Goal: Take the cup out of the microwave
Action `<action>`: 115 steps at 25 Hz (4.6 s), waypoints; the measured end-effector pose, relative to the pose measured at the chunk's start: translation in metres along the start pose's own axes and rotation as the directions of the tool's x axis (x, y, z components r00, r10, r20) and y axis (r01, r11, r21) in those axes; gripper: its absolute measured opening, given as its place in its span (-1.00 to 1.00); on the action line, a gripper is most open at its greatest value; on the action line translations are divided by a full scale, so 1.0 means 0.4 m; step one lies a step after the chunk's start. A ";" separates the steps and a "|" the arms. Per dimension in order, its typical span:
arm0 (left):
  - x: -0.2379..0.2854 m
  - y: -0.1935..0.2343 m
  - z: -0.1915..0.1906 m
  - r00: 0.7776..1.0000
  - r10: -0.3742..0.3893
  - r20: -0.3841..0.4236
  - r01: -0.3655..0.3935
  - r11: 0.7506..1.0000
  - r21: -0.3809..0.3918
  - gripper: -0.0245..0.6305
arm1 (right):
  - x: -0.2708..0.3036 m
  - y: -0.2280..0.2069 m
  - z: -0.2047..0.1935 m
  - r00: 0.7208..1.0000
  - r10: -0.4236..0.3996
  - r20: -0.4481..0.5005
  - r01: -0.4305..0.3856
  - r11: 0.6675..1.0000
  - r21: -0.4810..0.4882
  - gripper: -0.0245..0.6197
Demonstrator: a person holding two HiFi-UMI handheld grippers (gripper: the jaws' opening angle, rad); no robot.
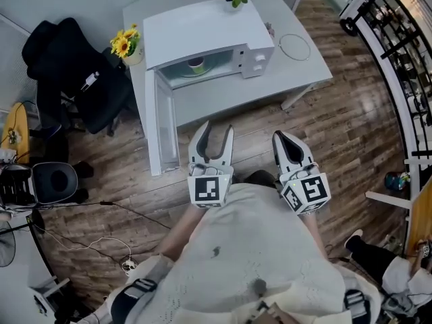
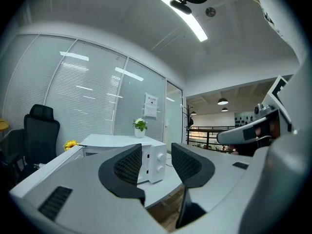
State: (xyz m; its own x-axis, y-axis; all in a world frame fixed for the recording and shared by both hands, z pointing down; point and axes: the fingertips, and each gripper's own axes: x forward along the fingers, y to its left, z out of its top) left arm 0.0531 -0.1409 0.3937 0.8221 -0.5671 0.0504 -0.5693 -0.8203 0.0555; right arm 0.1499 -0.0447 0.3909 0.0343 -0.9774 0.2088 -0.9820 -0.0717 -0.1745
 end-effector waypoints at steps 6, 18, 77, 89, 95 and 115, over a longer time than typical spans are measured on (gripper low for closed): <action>0.010 0.073 -0.001 0.999 0.044 -0.011 -0.044 0.999 -0.028 -0.29 | 0.079 0.027 0.010 0.999 0.043 -0.019 -0.044 0.999 -0.010 -0.90; 0.051 0.196 -0.025 0.989 0.144 -0.027 -0.145 0.989 -0.020 -0.29 | 0.236 0.053 0.029 0.988 0.145 -0.050 -0.147 0.989 -0.030 -0.90; 0.751 0.568 -0.563 0.760 0.492 -0.425 -0.548 0.836 -0.011 0.05 | 0.893 -0.382 0.183 0.863 0.472 -0.181 -0.497 0.858 -0.130 -0.90; 0.790 0.615 -0.562 0.728 0.554 -0.403 -0.598 0.801 0.022 0.05 | 0.888 -0.415 0.158 0.872 0.449 -0.196 -0.476 0.871 -0.123 -0.90; 0.779 0.616 -0.541 0.729 0.571 -0.377 -0.614 0.789 0.008 -0.06 | 0.886 -0.404 0.145 0.863 0.460 -0.209 -0.489 0.864 -0.119 -0.90; 0.623 0.535 -0.459 0.748 0.574 -0.334 -0.597 0.801 0.040 -0.06 | 0.851 -0.301 0.105 0.815 0.534 -0.226 -0.564 0.820 -0.097 -0.90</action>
State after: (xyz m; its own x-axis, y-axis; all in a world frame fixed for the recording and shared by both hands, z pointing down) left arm 0.1342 -0.4441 0.6011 0.2845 -0.8702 0.4023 -0.9466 -0.3214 -0.0260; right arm 0.2877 -0.3773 0.4425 -0.5379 -0.7899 0.2944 -0.8428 0.5116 -0.1670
